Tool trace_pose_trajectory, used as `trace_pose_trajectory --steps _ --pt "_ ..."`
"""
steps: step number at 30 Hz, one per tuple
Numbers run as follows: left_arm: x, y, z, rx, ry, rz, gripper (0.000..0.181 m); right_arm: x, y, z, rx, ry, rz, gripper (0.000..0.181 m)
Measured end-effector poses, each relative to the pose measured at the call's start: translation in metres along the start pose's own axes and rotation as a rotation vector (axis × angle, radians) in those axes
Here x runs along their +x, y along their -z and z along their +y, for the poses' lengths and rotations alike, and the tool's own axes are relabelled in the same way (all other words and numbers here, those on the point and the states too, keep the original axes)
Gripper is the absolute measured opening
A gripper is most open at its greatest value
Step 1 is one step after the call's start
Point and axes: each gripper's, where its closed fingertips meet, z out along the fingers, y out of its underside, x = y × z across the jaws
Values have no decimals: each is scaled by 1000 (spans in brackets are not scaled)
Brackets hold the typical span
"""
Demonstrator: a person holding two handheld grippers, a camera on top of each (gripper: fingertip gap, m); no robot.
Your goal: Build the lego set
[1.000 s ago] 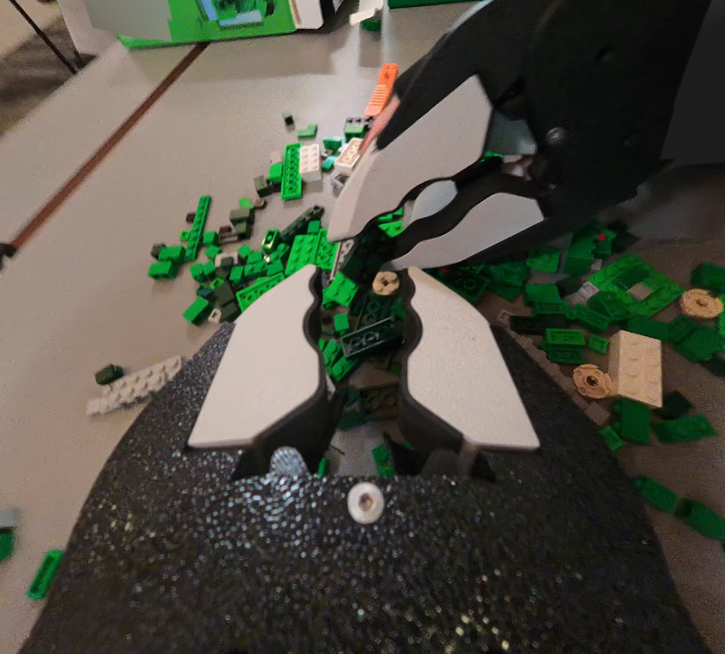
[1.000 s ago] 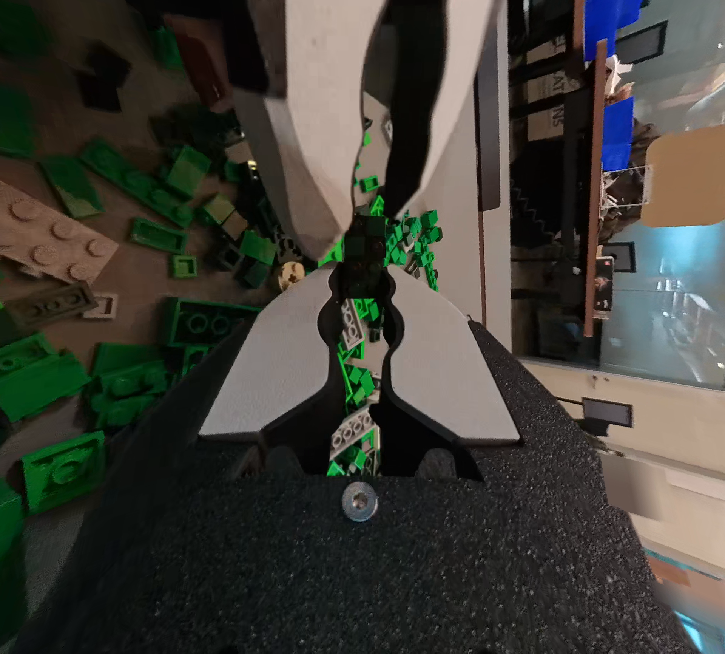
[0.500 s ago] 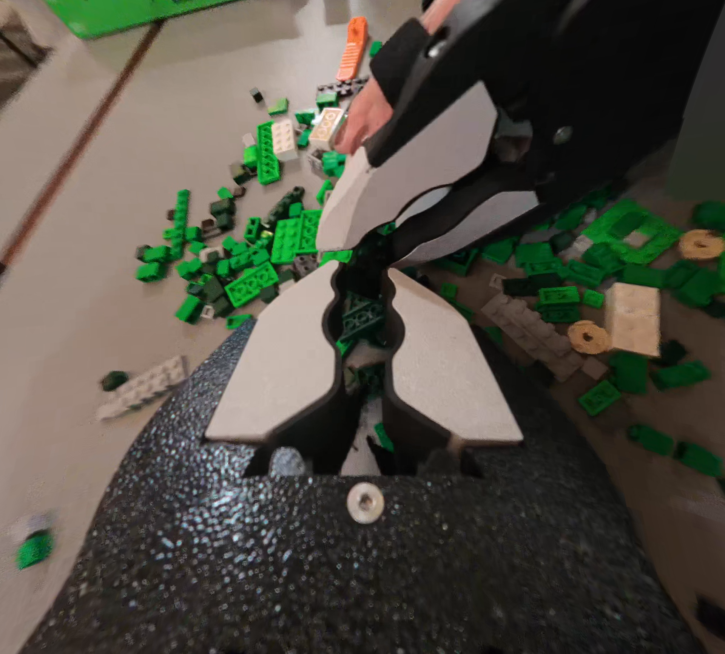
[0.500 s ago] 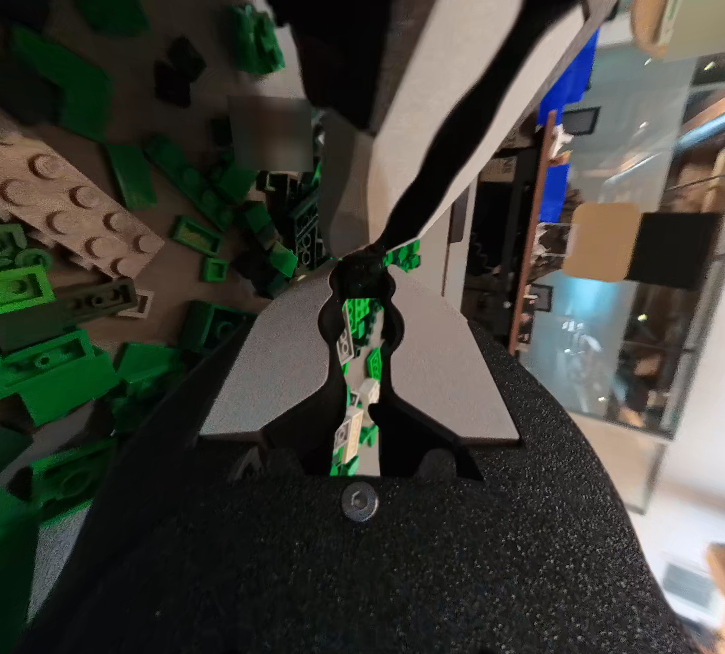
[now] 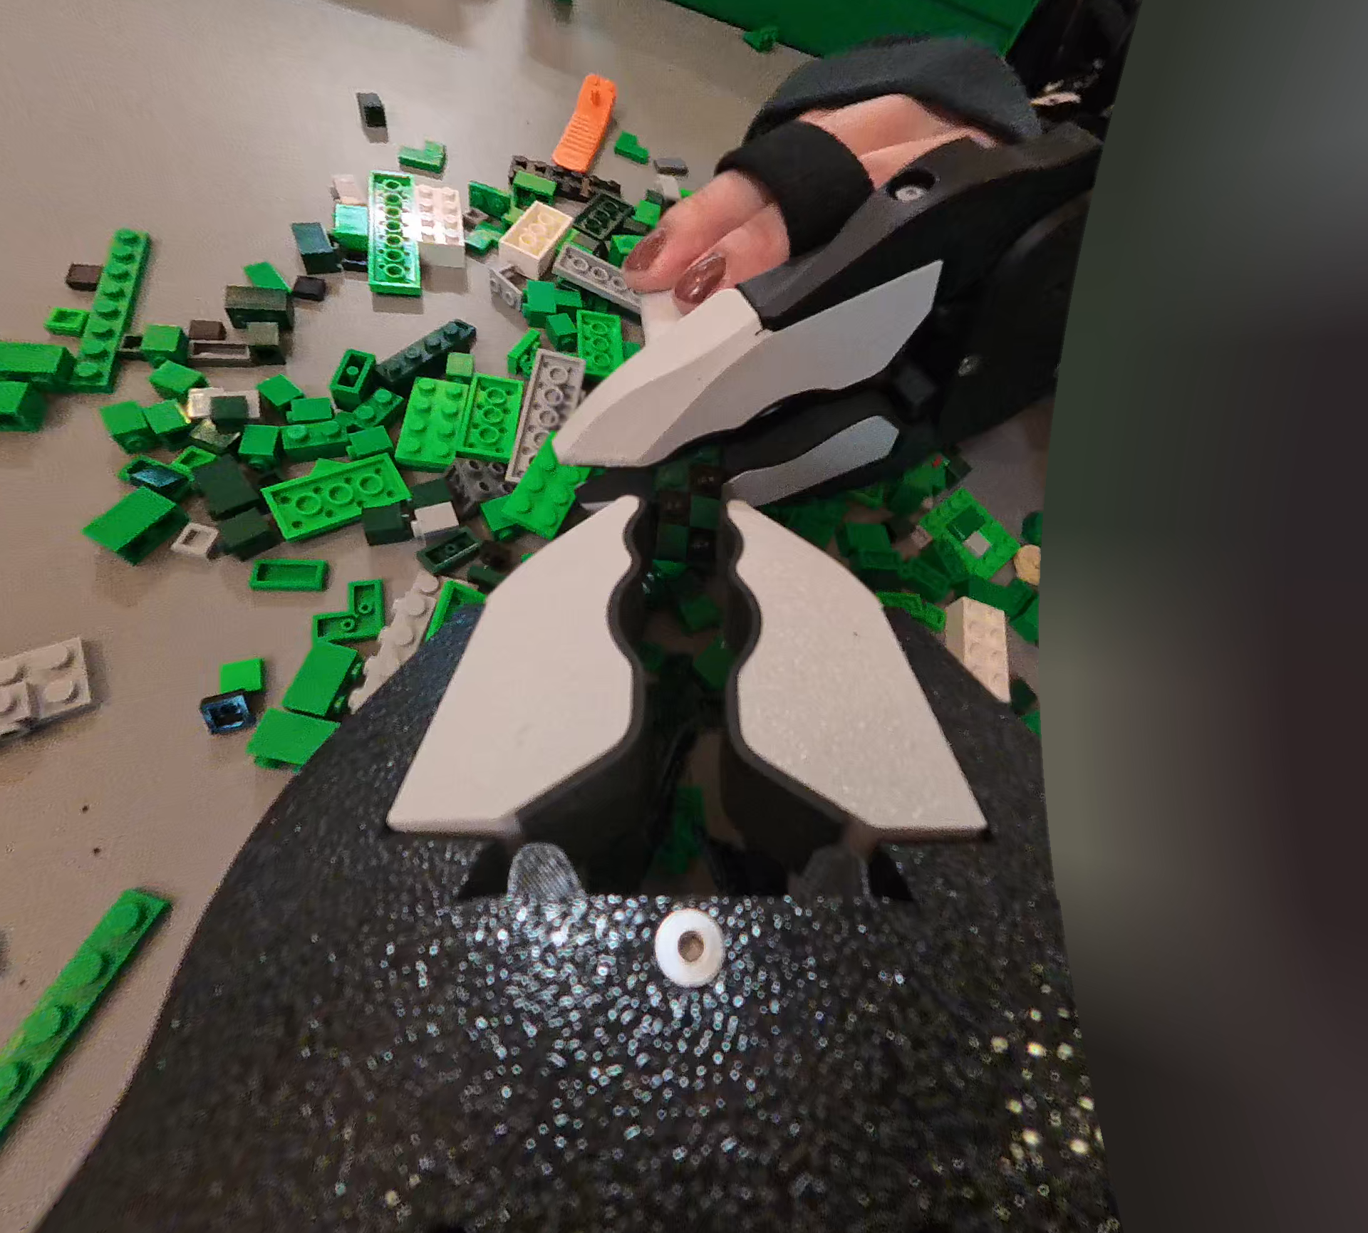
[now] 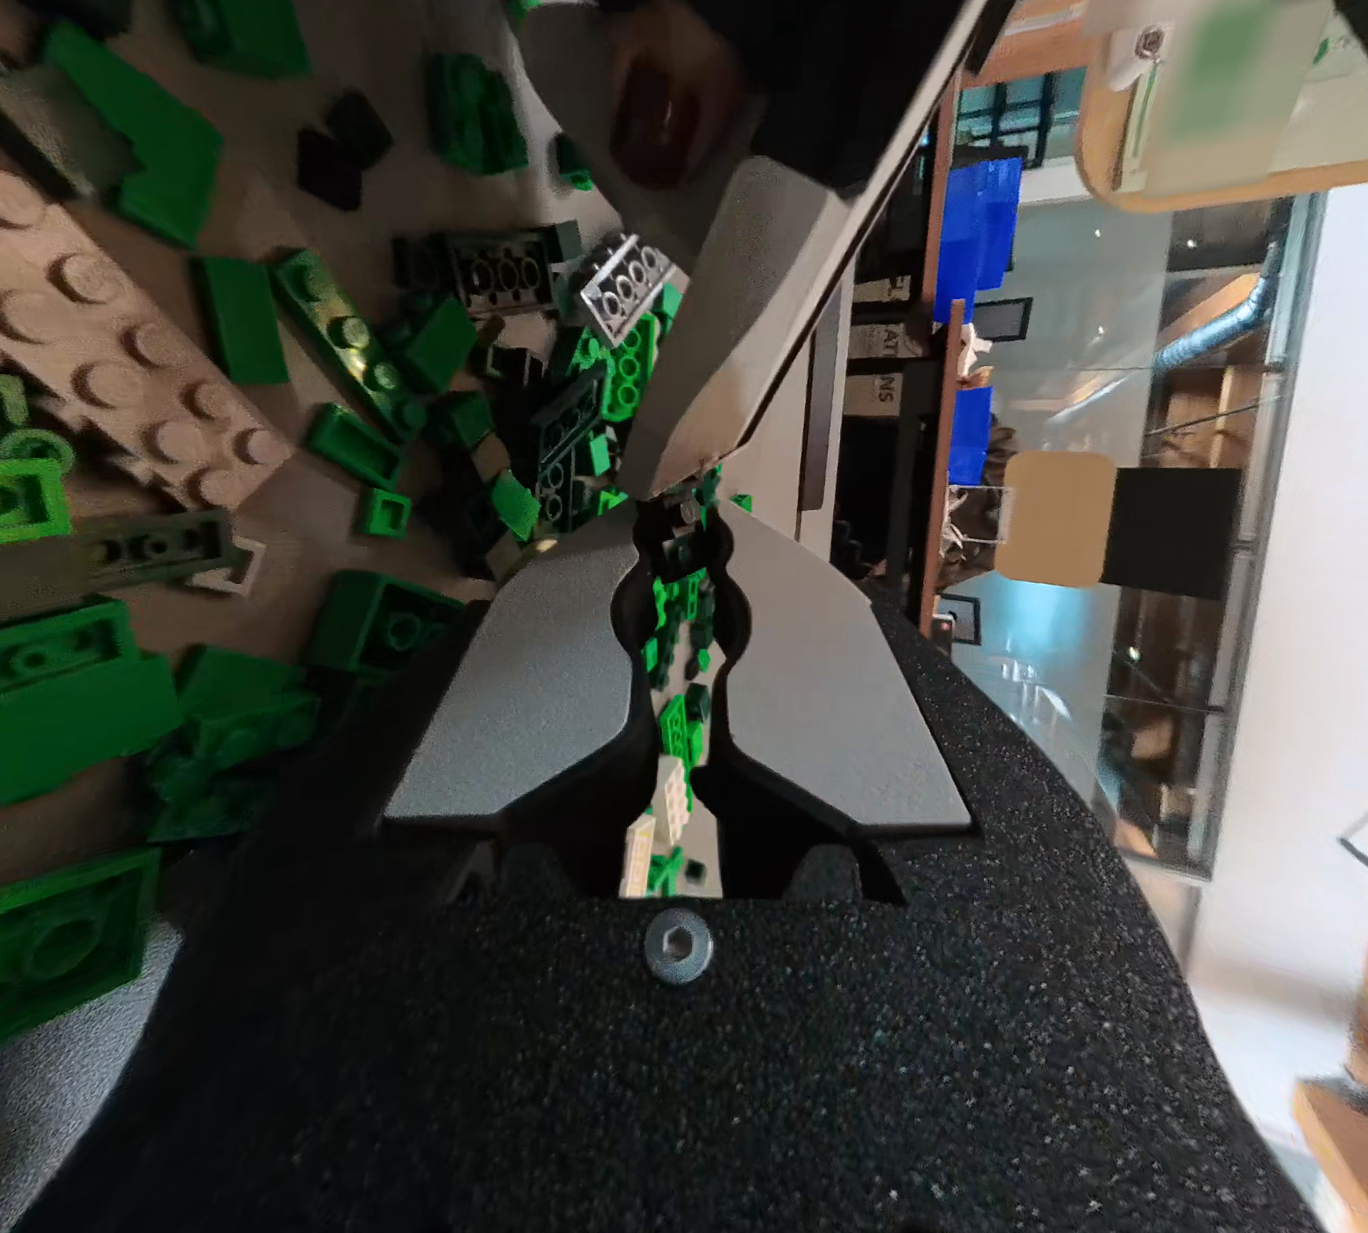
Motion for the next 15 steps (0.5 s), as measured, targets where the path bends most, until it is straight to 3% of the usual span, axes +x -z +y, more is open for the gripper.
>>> trace_pose_trajectory --steps 3,6,9,12,15 --pt "-9 3 -9 64 66 -59 17 9 -4 18 -128 -49 53 19" --pt "-29 17 -18 152 16 -194 17 12 -4 45 -221 -359 36 9" --pt "-38 31 -28 204 -105 -310 16 21 2 39 -5 -912 -82 7" --pt "-39 38 -35 241 -257 -411 16 45 21 11 394 -1419 -287 18" --pt "-28 33 -39 249 -356 -415 16 56 33 -2 653 -1742 -511 24"
